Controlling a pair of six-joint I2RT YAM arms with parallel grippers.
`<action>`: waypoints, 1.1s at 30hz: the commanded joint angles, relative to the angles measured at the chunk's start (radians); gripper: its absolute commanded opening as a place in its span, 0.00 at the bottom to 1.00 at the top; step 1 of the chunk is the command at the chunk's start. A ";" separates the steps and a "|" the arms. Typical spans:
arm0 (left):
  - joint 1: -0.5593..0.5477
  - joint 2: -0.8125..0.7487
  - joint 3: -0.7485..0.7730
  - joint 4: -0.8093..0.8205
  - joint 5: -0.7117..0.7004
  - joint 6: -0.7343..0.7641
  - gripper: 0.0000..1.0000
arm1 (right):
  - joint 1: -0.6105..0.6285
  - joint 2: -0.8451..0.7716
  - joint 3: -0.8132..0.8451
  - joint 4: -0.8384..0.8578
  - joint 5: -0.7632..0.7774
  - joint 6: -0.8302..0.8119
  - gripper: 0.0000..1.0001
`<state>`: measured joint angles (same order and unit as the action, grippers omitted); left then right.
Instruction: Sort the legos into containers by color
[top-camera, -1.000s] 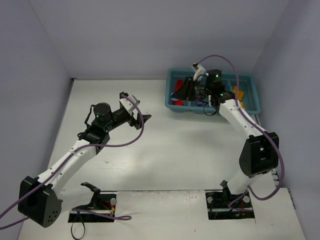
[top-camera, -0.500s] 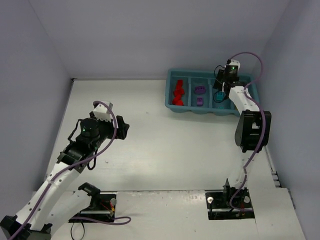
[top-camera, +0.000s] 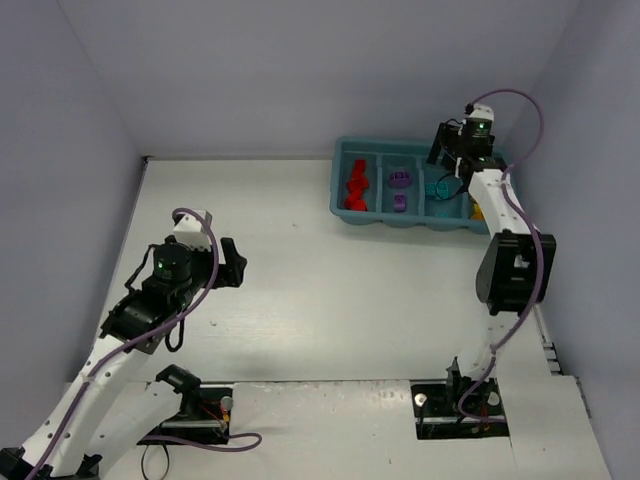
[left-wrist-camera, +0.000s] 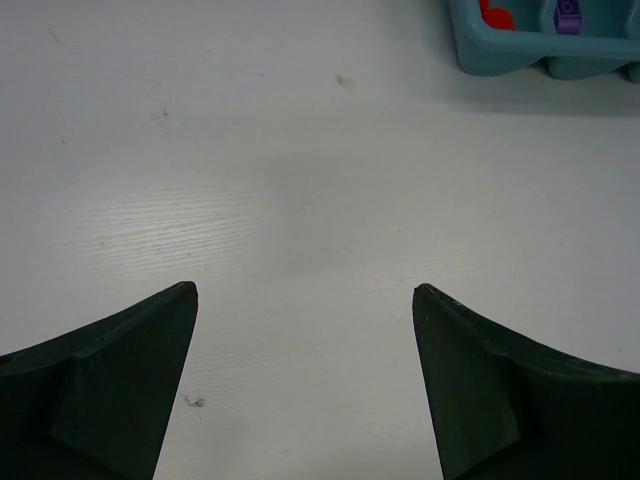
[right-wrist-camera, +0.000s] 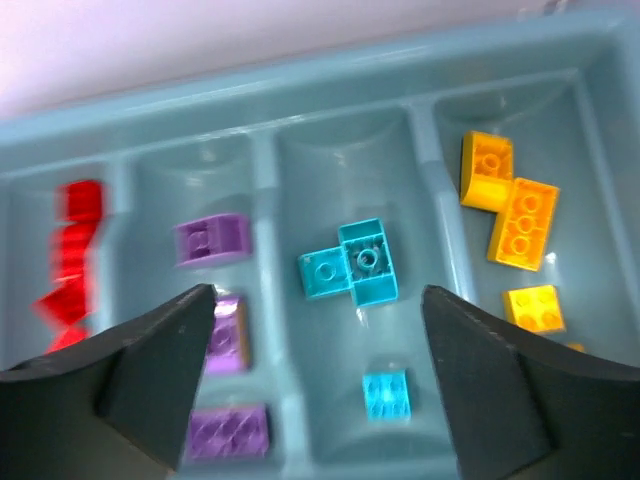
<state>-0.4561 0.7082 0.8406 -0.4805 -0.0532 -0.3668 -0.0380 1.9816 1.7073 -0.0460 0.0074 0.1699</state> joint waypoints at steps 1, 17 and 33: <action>0.008 0.000 0.087 -0.012 -0.042 -0.041 0.81 | 0.004 -0.266 -0.091 0.051 -0.049 -0.007 0.83; 0.011 0.007 0.271 -0.118 -0.174 -0.061 0.82 | 0.004 -1.191 -0.607 -0.086 -0.041 0.022 1.00; 0.010 0.030 0.305 -0.193 -0.221 -0.110 0.82 | 0.191 -1.385 -0.772 -0.137 0.130 0.005 1.00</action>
<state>-0.4515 0.7181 1.0912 -0.6640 -0.2539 -0.4431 0.1276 0.6044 0.9272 -0.2260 0.0647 0.1806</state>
